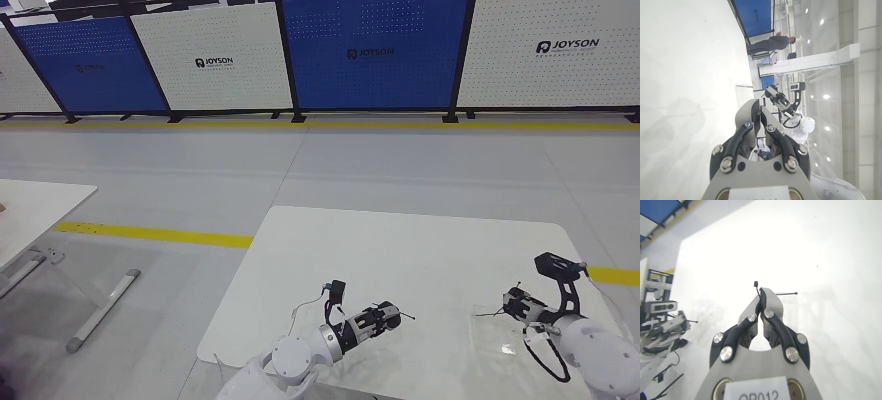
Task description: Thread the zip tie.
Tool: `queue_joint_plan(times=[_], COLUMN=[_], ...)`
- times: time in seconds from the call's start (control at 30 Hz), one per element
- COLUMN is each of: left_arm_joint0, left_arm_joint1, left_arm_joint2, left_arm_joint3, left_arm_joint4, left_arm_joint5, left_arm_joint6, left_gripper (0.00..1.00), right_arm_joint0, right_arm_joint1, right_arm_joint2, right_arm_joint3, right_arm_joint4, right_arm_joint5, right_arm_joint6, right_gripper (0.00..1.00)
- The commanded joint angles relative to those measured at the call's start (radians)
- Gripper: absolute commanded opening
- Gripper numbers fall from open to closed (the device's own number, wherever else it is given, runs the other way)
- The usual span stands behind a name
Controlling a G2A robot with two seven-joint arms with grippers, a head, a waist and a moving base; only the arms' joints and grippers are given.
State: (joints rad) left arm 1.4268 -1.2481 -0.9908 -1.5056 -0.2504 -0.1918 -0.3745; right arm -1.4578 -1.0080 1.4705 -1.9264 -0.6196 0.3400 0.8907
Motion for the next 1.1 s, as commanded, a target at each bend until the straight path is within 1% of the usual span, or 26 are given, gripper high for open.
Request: queue_joint_plan(times=[0.0, 0.5, 0.57, 0.67, 0.7, 0.77, 0.87, 0.9, 0.93, 0.97, 1.07], left_arm_joint0=[0.0, 0.0, 0.0, 0.0, 0.0, 0.0, 0.0, 0.0, 0.0, 0.0, 0.0], left_arm_joint1=[0.0, 0.0, 0.0, 0.0, 0.0, 0.0, 0.0, 0.0, 0.0, 0.0, 0.0], left_arm_joint2=[0.0, 0.0, 0.0, 0.0, 0.0, 0.0, 0.0, 0.0, 0.0, 0.0, 0.0], left_arm_joint3=[0.0, 0.0, 0.0, 0.0, 0.0, 0.0, 0.0, 0.0, 0.0, 0.0, 0.0], left_arm_joint4=[0.0, 0.0, 0.0, 0.0, 0.0, 0.0, 0.0, 0.0, 0.0, 0.0, 0.0], left_arm_joint5=[0.0, 0.0, 0.0, 0.0, 0.0, 0.0, 0.0, 0.0, 0.0, 0.0, 0.0], left_arm_joint6=[0.0, 0.0, 0.0, 0.0, 0.0, 0.0, 0.0, 0.0, 0.0, 0.0, 0.0], left_gripper=[0.0, 0.0, 0.0, 0.0, 0.0, 0.0, 0.0, 0.0, 0.0, 0.0, 0.0], right_arm_joint0=[-0.043, -0.048, -0.058, -0.092, -0.11, -0.14, -0.188, -0.203, -0.223, -0.235, -0.239], right_arm_joint1=[-0.004, -0.005, -0.009, -0.017, -0.02, -0.023, -0.028, -0.029, -0.031, -0.031, -0.031], right_arm_joint2=[0.007, 0.006, 0.0, 0.012, 0.02, 0.029, 0.035, 0.038, 0.044, 0.046, 0.046], right_arm_joint3=[-0.028, -0.031, -0.031, -0.039, -0.042, -0.041, -0.046, -0.049, -0.053, -0.061, -0.063], right_arm_joint4=[0.0, -0.003, 0.0, 0.076, 0.111, 0.141, 0.161, 0.166, 0.177, 0.181, 0.183], right_arm_joint5=[0.0, -0.001, -0.013, -0.064, -0.087, -0.124, -0.154, -0.159, -0.144, -0.14, -0.141], right_arm_joint6=[-0.047, -0.058, -0.123, -0.225, -0.267, -0.317, -0.402, -0.42, -0.442, -0.441, -0.435], right_gripper=[0.0, 0.0, 0.0, 0.0, 0.0, 0.0, 0.0, 0.0, 0.0, 0.0, 0.0])
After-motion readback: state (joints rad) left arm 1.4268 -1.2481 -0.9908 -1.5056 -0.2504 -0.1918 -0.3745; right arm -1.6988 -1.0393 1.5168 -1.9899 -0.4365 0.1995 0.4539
